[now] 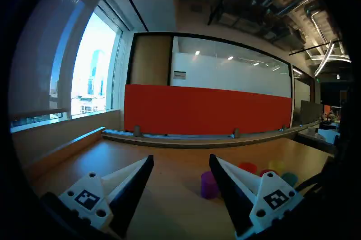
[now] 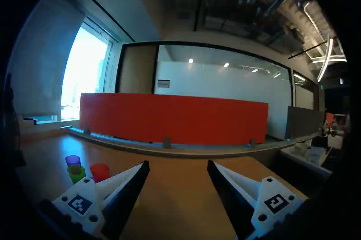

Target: Pour water

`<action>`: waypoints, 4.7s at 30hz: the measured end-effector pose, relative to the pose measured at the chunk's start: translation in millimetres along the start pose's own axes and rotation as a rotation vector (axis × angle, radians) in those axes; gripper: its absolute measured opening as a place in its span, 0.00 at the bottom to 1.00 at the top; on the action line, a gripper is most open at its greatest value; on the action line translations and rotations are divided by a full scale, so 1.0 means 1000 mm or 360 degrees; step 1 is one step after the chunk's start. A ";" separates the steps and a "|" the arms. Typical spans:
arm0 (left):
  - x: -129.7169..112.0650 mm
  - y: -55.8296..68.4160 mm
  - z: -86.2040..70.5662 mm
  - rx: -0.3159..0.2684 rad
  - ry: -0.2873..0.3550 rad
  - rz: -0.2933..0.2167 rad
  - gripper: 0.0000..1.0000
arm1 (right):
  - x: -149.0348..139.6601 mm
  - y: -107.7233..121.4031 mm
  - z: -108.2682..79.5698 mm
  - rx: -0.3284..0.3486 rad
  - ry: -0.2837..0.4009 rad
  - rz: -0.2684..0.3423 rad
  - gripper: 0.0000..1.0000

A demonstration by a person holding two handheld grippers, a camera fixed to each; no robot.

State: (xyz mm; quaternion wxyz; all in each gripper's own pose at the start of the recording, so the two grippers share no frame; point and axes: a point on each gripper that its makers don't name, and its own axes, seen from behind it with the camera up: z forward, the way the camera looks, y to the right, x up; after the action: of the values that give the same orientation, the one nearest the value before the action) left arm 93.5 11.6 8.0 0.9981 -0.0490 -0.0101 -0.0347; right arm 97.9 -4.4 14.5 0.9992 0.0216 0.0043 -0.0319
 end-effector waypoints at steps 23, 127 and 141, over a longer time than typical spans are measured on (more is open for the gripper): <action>0.064 0.006 0.020 -0.0061 -0.0063 0.0095 0.91 | 0.071 -0.005 0.015 0.0054 -0.0026 0.0041 1.00; -0.109 0.141 0.052 -0.1163 -0.0677 0.0334 0.91 | -0.096 -0.140 -0.027 0.1242 -0.0722 -0.0375 1.00; -0.143 0.148 0.059 -0.1172 -0.0756 0.0413 0.91 | -0.121 -0.143 -0.027 0.1254 -0.0794 -0.0413 1.00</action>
State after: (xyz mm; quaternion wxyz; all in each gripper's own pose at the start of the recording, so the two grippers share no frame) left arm -39.9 174.3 49.0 0.8803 -0.4081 -0.2195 0.1014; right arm -32.2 -138.0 -17.3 0.8733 0.3895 -0.2452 -0.1596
